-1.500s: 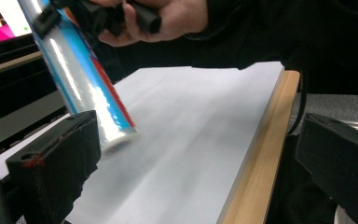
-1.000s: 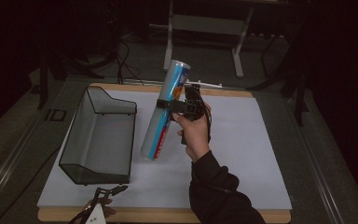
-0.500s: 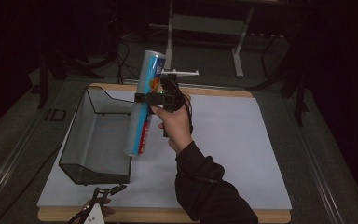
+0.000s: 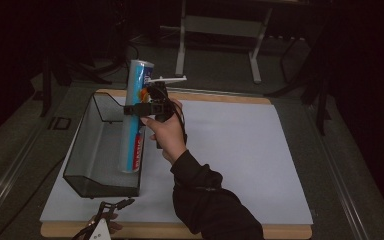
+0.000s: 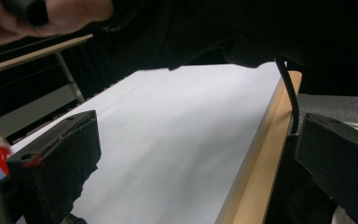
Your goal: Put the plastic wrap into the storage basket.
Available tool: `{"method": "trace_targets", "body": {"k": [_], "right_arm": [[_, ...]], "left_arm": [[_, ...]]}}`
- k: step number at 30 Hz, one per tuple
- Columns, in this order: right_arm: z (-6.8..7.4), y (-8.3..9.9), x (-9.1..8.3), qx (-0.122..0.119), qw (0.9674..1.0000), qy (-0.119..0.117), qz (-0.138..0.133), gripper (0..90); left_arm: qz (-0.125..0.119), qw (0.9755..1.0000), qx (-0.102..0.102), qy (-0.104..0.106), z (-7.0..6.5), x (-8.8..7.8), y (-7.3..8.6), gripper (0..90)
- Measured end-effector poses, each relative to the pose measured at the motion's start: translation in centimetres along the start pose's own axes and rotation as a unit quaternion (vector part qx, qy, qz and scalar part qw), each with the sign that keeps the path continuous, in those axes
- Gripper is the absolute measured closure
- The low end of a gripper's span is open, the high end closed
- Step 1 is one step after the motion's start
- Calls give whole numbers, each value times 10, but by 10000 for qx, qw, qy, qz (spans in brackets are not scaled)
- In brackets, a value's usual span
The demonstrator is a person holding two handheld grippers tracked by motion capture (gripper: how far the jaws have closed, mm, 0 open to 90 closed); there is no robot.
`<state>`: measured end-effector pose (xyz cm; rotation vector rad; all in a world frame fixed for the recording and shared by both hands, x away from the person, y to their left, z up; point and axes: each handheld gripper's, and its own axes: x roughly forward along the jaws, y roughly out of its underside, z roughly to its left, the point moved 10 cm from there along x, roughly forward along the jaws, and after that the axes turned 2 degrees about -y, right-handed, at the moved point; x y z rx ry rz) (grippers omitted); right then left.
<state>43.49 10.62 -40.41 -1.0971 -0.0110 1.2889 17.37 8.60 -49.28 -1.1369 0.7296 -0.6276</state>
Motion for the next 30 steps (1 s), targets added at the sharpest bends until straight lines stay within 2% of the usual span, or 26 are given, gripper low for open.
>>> {"method": "trace_targets", "body": {"k": [11, 20, 26, 30], "right_arm": [[-3, 24, 32, -25, 9984, 66, 565, 320], [-4, 36, 37, -68, 9967, 54, 810, 320], [-11, 46, 50, 2, 9944, 224, 1029, 320], [-14, 49, 56, 103, 9942, 275, 1032, 320]], "left_arm": [[2, 10000, -7, 9, -1, -1, 0, 8], [-1, 10000, -1, 16, -1, -1, 0, 8], [-2, 10000, 2, 15, -1, -1, 0, 8], [-16, 10000, -14, -10, 1, -2, 0, 8]]}}
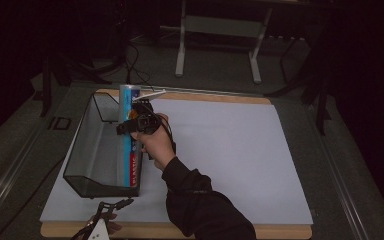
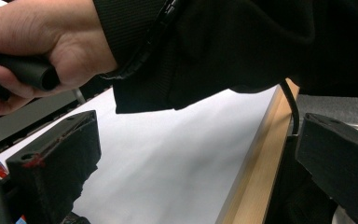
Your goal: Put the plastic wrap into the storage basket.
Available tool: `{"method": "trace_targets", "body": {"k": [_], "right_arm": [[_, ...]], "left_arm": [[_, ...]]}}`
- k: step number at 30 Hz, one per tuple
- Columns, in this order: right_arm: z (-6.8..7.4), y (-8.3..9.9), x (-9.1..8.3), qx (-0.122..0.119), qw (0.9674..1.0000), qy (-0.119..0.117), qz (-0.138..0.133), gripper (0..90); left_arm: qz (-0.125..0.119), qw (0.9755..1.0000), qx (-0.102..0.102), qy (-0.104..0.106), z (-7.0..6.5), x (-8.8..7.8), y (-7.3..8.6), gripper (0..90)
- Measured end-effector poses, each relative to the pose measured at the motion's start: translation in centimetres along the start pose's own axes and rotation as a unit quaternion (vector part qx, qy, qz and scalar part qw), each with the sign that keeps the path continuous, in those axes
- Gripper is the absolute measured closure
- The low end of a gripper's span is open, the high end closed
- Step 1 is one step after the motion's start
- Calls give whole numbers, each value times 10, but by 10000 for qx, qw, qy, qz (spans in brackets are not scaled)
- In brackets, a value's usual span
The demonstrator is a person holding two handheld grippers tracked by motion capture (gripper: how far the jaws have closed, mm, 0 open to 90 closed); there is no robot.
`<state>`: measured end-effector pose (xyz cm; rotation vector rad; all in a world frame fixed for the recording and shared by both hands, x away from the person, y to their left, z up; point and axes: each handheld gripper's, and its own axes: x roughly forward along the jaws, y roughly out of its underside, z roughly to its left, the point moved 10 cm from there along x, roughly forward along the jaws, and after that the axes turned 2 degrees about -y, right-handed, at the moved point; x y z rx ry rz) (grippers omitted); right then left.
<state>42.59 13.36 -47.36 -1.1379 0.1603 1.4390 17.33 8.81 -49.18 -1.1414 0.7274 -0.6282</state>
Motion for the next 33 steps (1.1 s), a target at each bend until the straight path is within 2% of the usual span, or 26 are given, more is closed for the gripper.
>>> {"method": "trace_targets", "body": {"k": [6, 19, 33], "right_arm": [[-2, -4, 11, 28, 9998, 202, -89, 319], [-14, -14, 38, 512, 9966, 619, -187, 318], [-25, -18, 62, 620, 9943, 851, -134, 317]], "left_arm": [[-2, 10000, 13, -2, 0, 0, 0, 8], [4, 10000, 30, -27, 0, -1, -1, 8], [-7, 10000, 4, -35, 1, -1, -1, 8]]}}
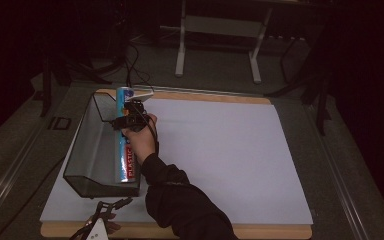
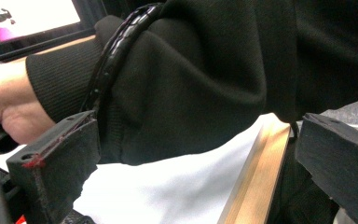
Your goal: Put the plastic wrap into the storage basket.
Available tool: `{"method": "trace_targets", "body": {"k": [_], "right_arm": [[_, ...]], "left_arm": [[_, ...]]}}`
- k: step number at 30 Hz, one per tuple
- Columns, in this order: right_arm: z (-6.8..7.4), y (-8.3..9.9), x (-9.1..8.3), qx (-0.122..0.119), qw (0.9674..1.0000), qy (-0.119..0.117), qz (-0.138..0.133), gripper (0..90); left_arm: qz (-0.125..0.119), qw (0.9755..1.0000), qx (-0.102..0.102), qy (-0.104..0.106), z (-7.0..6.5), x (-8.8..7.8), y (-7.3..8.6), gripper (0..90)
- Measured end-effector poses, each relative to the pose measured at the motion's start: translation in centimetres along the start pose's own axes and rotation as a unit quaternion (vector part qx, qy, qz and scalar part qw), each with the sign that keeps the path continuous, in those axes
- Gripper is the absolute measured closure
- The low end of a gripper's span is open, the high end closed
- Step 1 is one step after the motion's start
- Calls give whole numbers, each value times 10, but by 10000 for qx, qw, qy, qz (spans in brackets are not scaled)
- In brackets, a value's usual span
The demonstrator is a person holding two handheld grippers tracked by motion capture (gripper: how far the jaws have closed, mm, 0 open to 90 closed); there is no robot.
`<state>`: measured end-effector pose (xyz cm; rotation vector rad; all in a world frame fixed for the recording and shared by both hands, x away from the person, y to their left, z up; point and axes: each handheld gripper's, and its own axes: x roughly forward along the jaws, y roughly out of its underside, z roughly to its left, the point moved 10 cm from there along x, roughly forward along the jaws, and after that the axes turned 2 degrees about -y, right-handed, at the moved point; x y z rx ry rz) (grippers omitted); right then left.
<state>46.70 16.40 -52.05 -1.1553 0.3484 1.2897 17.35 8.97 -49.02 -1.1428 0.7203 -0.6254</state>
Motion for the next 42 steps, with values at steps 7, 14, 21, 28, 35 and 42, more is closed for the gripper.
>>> {"method": "trace_targets", "body": {"k": [7, 14, 21, 28, 35, 42], "right_arm": [[-4, 2, 7, -92, 9997, 223, 10, 316], [-4, 2, 7, -117, 9997, 189, -90, 310], [-3, 2, 4, -466, 9989, 88, -54, 168], [-3, -5, -14, -1203, 9920, 77, -374, 133], [0, 0, -40, -1707, 9841, -142, -465, 134], [-14, 8, -68, -1800, 9811, -402, -580, 134]], "left_arm": [[-12, 10000, -12, 24, 0, 0, 0, 8], [-2, 10000, -3, 43, -1, 0, 0, 8], [1, 10000, -5, 42, -1, 0, 0, 8], [22, 10000, 5, 52, -2, 1, 0, 8], [43, 10000, -6, 52, -2, 2, 1, 8], [86, 9999, -29, 48, -2, 4, 2, 8]]}}
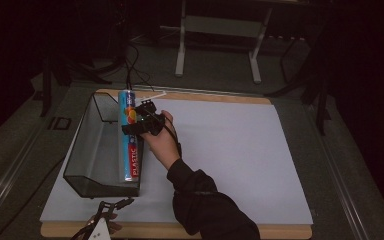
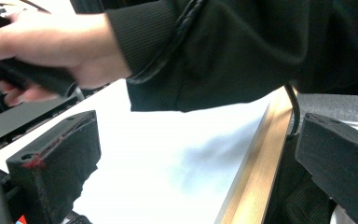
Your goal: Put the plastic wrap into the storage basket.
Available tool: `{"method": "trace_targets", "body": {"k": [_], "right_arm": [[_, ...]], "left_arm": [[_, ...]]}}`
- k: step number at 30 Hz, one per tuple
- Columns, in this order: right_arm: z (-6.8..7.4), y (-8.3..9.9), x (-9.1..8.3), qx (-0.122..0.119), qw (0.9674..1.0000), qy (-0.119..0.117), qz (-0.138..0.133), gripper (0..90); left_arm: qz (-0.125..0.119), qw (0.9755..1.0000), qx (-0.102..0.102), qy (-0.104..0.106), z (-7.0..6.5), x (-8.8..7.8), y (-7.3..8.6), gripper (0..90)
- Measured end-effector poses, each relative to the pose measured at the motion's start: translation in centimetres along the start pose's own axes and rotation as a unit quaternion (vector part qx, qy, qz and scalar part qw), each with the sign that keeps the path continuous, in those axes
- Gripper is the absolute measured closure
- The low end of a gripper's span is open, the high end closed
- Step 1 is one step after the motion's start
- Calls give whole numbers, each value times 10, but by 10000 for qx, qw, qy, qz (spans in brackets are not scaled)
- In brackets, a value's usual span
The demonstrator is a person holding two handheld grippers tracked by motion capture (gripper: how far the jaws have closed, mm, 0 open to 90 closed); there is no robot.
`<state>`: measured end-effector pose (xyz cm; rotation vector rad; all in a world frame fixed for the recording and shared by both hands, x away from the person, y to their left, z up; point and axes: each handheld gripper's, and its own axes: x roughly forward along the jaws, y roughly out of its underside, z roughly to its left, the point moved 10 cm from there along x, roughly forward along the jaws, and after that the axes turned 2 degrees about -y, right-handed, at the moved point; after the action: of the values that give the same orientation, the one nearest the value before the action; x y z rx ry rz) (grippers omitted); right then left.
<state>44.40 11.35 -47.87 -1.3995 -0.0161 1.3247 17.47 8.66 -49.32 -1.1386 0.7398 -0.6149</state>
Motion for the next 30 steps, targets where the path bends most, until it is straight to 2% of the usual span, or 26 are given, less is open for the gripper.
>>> {"method": "trace_targets", "body": {"k": [3, 4, 9, 12, 14, 16, 20, 30], "right_arm": [[-4, 6, -11, 56, 9995, -299, -33, 134], [-6, 9, -14, 37, 9995, -310, -18, 135], [-21, 21, -33, -80, 9998, -150, -117, 136], [-30, 31, -42, -76, 9998, -131, -122, 136], [-33, 37, -47, -138, 9997, -172, -111, 136], [-37, 44, -52, -190, 9997, -113, -103, 136], [-43, 55, -63, -275, 9995, -108, -107, 136], [-55, 91, -86, -298, 9995, -114, -42, 136]], "left_arm": [[19, 10000, 2, -10, 0, 1, 0, 8], [25, 10000, 7, -13, 0, 1, 1, 8], [53, 10000, -3, -17, 0, 2, 2, 8], [75, 10000, 4, -18, 0, 3, 2, 8], [79, 10000, 15, -27, 0, 4, 2, 8], [90, 10000, 21, -32, -1, 4, 2, 8], [114, 9999, 6, -50, -1, 5, 3, 8], [149, 9999, 23, -35, -2, 8, 4, 8]]}}
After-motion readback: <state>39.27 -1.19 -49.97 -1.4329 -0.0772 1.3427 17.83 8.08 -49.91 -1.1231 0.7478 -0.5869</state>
